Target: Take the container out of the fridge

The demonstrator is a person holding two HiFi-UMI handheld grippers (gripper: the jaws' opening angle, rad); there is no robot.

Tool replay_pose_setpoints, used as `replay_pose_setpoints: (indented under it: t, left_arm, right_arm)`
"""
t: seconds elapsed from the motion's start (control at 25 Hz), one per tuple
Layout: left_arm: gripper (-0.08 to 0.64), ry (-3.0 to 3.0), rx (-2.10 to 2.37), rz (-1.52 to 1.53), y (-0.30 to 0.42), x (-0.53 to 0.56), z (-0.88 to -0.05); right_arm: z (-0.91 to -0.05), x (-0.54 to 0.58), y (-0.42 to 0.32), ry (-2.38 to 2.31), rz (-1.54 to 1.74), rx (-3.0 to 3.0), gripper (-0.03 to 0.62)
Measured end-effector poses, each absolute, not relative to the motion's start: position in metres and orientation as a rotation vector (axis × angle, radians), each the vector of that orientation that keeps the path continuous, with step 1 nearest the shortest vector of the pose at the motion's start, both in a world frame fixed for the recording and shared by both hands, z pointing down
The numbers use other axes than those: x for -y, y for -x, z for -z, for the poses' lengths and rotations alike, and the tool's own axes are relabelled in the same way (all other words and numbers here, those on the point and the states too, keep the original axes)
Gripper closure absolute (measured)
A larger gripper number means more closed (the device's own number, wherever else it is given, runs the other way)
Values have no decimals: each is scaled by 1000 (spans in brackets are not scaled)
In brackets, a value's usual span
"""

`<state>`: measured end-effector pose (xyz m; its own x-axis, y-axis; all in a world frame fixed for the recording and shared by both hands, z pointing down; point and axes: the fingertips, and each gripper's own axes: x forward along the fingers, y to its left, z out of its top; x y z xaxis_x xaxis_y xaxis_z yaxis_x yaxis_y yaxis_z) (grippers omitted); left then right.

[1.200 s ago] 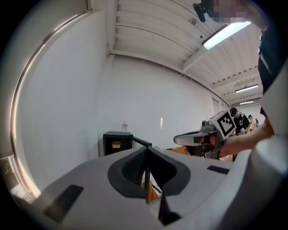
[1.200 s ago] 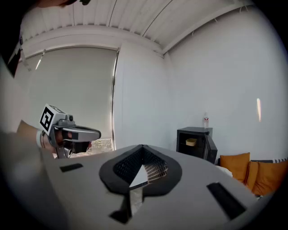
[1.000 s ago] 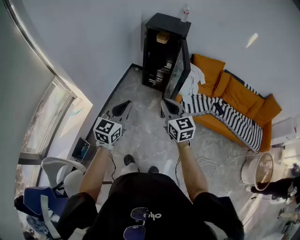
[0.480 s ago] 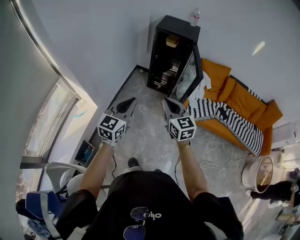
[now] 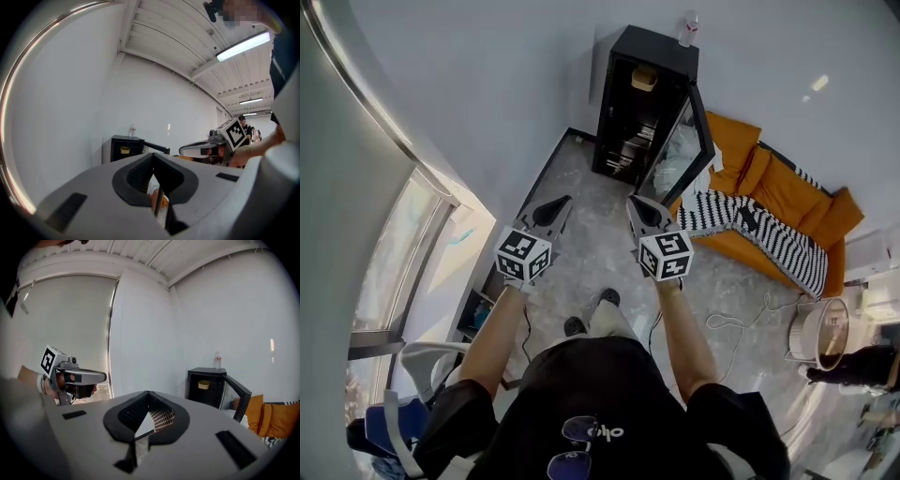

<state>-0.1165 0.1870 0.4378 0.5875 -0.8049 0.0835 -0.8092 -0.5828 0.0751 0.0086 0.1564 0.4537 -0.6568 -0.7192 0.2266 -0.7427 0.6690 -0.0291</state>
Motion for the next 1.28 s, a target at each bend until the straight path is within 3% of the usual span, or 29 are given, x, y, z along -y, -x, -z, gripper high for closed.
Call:
replay_pose_setpoints:
  t: [0.76,1.28]
  left_arm:
    - [552,-2739,1319,-101,143,-36,-450]
    - [552,-2792,1226,-148,104,149,-440]
  right_arm:
    - [-462,-4,23,-1233,-189,2692,586]
    - [-463,173,-19,-1323,-243,2654,586]
